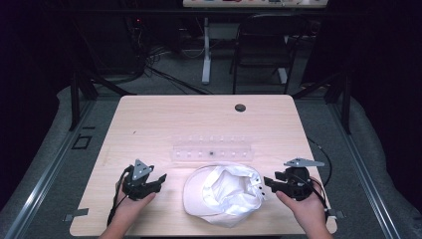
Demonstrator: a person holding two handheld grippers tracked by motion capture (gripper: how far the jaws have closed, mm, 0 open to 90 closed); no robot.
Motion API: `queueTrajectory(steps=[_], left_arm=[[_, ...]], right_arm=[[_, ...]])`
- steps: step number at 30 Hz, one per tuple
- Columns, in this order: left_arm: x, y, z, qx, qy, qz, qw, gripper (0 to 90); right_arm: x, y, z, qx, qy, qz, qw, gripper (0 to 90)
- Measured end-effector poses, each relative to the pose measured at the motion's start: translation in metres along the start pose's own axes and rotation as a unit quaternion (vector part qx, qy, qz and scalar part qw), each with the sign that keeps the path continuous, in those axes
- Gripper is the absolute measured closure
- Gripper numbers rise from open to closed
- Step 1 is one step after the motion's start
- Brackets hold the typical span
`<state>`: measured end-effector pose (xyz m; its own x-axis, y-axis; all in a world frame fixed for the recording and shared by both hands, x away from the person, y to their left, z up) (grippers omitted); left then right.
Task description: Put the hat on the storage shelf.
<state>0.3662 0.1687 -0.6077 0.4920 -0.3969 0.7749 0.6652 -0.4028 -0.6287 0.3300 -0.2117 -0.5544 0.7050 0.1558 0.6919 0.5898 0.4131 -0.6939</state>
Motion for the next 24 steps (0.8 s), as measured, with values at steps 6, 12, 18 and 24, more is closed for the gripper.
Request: queueTrajectory(steps=[6, 12, 18, 24], left_arm=[[-0.001, 0.000, 0.000, 0.001, -0.002, 0.001, 1.0000, 42.7], [0.000, 0.000, -0.001, 0.000, -0.001, 0.000, 1.0000, 42.7], [0.000, 0.000, -0.001, 0.001, -0.001, -0.001, 1.0000, 42.6], [-0.001, 0.000, -0.002, -0.001, 0.002, 0.002, 1.0000, 42.6]], right_arm=[[0.010, 0.001, 0.009, 0.017, 0.007, 0.009, 0.9998, 49.0], [0.016, 0.003, 0.020, 0.046, 0.030, 0.027, 0.9981, 48.4], [0.010, 0.007, 0.025, 0.063, 0.043, 0.049, 0.9959, 46.9], [-0.004, 0.016, 0.024, 0.073, 0.061, 0.073, 0.9928, 44.4]])
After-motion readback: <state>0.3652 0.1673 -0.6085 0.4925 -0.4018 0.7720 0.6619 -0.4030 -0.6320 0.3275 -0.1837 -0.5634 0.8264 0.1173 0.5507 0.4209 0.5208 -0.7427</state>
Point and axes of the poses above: each handheld gripper's, and its own axes: y roughly forward along the jaws, x roughly out of its top, z roughly to its left, the point moved 9 cm from there along y, roughly forward along the jaws, and after that the axes turned 1 degree about y, right-handed, at the moved point
